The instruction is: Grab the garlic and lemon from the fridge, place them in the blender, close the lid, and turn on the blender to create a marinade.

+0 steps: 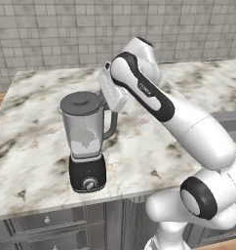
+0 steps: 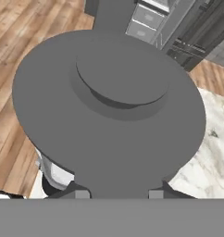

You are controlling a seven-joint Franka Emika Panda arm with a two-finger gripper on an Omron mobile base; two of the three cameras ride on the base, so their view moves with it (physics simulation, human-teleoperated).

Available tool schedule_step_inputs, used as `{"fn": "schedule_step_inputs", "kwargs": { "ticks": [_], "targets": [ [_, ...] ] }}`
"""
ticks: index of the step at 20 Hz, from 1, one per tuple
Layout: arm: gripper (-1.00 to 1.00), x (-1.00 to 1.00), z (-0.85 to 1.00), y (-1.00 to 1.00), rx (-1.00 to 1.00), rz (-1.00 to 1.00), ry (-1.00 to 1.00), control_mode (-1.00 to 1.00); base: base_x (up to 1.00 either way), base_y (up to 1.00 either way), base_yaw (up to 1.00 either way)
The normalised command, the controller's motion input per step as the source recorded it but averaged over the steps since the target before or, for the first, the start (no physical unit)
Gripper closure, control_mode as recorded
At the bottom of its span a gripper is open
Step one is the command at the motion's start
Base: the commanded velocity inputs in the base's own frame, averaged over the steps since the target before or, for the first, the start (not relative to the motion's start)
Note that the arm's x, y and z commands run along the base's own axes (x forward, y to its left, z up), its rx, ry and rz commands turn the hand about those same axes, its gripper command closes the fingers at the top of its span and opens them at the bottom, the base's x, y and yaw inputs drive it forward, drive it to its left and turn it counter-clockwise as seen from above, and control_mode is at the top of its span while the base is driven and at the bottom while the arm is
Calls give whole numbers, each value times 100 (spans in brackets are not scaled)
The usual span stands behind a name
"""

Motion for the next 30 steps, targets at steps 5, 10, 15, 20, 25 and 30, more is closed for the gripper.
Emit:
{"fn": "schedule_step_inputs", "kwargs": {
  "ticks": [5, 10, 15, 20, 25, 30],
  "targets": [
    [100, -18, -33, 5, -1, -1, 2, -100, 0, 0, 0],
    [-100, -33, -36, 0, -1, -10, 1, -100, 0, 0, 0],
    [-100, 5, -10, 5, -4, -3, 0, -100, 0, 0, 0],
    [-100, -3, 0, 0, 0, 0, -2, -100, 0, 0, 0],
    [-100, -28, 2, 0, 0, 0, -11, -100, 0, 0, 0],
    [-100, -31, 36, -1, 0, 0, -14, -100, 0, 0, 0]
  ]
}}
